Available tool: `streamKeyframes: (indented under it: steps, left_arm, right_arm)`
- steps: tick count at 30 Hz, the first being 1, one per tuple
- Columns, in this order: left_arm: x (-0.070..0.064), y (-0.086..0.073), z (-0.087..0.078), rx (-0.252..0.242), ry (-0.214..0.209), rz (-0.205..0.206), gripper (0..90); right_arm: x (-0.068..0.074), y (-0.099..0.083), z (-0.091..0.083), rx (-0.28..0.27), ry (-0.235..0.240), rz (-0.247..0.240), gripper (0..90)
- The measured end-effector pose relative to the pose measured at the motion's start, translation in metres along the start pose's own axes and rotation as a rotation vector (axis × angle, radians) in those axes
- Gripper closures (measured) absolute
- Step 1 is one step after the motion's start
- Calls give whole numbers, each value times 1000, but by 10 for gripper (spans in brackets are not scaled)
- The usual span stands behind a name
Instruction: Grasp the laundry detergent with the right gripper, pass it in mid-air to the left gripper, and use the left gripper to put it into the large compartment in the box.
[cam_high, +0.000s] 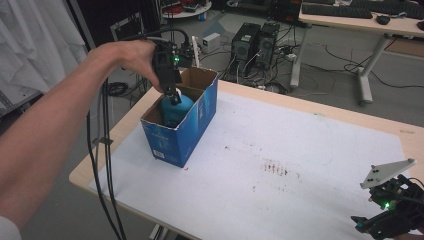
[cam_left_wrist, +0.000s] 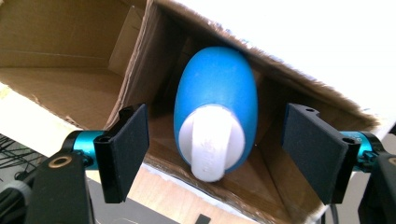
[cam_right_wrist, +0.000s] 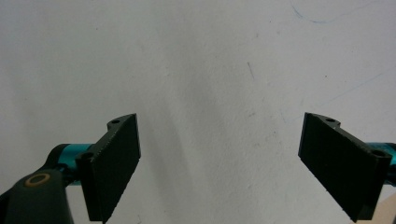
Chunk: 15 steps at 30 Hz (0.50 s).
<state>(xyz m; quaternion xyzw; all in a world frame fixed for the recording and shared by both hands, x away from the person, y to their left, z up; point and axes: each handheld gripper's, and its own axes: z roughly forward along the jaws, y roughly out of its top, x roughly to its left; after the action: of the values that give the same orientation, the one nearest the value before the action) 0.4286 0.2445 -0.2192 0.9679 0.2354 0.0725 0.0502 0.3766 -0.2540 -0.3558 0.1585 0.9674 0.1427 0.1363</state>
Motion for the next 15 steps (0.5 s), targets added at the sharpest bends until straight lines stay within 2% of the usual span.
streamKeyframes:
  steps: [2, 10, 15]
  left_arm:
    - [-3, 6, -9, -6, 11, 14, 224]
    - [-18, 31, -25, -33, 28, 78, 206]
    - [-30, 54, -29, -53, 8, 137, 190]
  right_arm:
    - [0, 0, 0, 3, 0, -2, 124]
    - [1, 1, -2, 8, -6, 2, 124]
    - [2, 2, -2, 8, -7, -6, 124]
